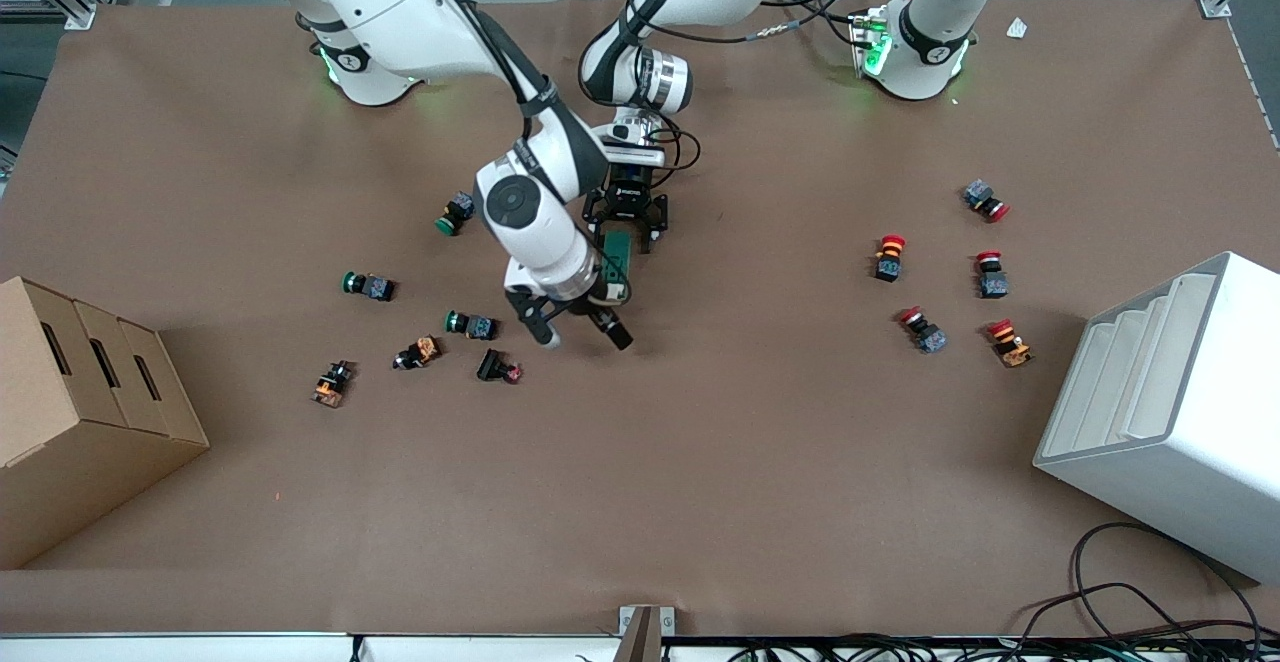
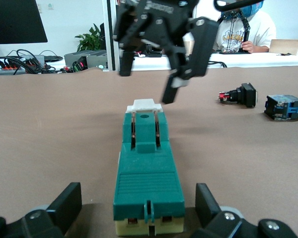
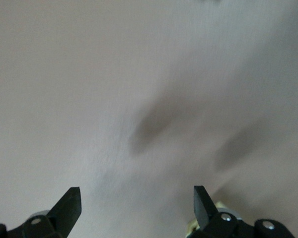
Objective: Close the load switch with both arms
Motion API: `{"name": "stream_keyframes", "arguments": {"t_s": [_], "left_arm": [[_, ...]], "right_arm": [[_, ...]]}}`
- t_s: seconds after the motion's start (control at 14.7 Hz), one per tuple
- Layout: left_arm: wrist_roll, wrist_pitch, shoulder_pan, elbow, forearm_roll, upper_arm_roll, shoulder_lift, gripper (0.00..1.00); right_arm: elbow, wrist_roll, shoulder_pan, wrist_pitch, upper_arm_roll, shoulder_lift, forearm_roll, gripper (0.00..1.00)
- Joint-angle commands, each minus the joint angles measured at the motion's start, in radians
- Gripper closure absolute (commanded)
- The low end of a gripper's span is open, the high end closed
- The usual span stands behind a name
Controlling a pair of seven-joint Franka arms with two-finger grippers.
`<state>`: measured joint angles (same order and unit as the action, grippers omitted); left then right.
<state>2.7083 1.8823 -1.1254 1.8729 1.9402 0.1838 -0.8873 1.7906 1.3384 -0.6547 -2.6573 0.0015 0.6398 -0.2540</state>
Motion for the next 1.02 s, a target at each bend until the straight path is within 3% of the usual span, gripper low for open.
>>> {"name": "stream_keyframes", "arguments": {"t_s": [0.0, 0.48, 0.61, 0.75, 0.95], "left_arm": [[0.037, 0.020, 0.010, -0.011, 0.017, -0.009, -0.039, 0.00], [0.010, 0.029, 0.012, -0.017, -0.047, 0.005, -0.006, 0.00], [-0.040, 0.037, 0.015, -0.018, -0.079, 0.017, 0.019, 0.00], [-0.164, 0.049, 0.016, -0.059, -0.201, 0.032, 0.037, 0.01], [-0.254, 0.073, 0.019, -0.109, -0.337, 0.049, 0.085, 0.01]], "right_arm": [[-0.005, -0.152, 0.108, 0.175, 0.012, -0.093, 0.007, 0.00], [-0.005, -0.768, 0.413, 0.543, 0.011, -0.299, 0.010, 0.00], [-0.007, -0.966, 0.513, 0.626, 0.012, -0.350, 0.060, 0.00], [-0.039, -1.108, 0.584, 0.703, 0.017, -0.380, 0.159, 0.00], [-0.173, -1.244, 0.633, 0.844, 0.011, -0.393, 0.174, 0.00]]}}
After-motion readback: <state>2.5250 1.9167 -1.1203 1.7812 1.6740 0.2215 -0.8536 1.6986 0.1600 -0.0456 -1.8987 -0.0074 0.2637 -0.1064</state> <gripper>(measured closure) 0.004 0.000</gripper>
